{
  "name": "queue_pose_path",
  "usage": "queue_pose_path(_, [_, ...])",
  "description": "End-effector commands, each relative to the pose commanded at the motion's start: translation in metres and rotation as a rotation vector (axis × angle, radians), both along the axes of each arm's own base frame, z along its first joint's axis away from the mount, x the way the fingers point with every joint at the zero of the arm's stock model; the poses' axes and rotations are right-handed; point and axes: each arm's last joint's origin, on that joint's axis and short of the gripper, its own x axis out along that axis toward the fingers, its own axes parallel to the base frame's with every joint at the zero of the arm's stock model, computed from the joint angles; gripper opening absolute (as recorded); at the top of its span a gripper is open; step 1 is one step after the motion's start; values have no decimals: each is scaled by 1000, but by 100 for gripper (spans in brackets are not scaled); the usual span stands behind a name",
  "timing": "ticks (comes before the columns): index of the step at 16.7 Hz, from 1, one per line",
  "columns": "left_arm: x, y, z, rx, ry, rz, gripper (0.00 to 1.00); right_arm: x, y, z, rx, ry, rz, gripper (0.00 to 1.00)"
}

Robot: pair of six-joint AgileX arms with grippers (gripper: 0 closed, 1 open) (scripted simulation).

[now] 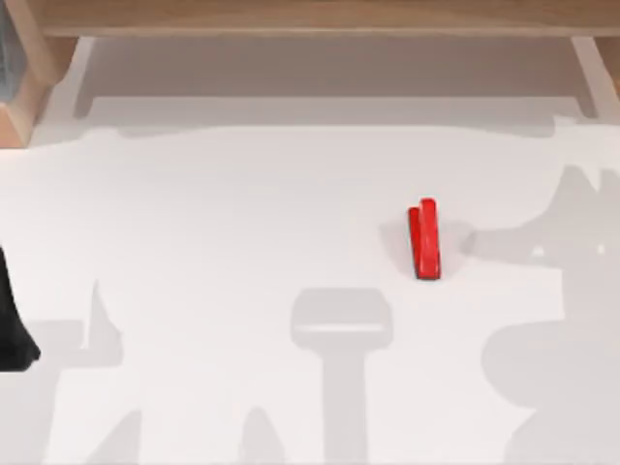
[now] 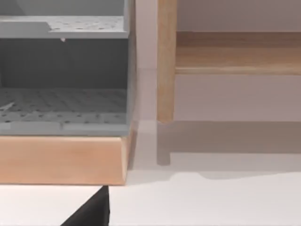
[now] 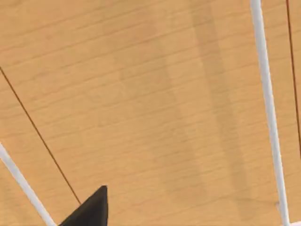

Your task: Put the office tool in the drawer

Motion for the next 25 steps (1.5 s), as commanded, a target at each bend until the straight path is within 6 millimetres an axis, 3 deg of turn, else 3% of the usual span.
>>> queue_pose_path(4, [0,0,0,0,0,0,100,37,-29,-61,-153,45,64,100])
queue_pose_path(10, [0,0,0,0,0,0,100,59,-44,-111,-292,31,147,100])
queue_pose_path(17, [0,0,0,0,0,0,100,61,-42,-114,-296,33,154,100])
queue_pose_path(25, [0,0,0,0,0,0,100,85,-45,-114,-298,31,151,100])
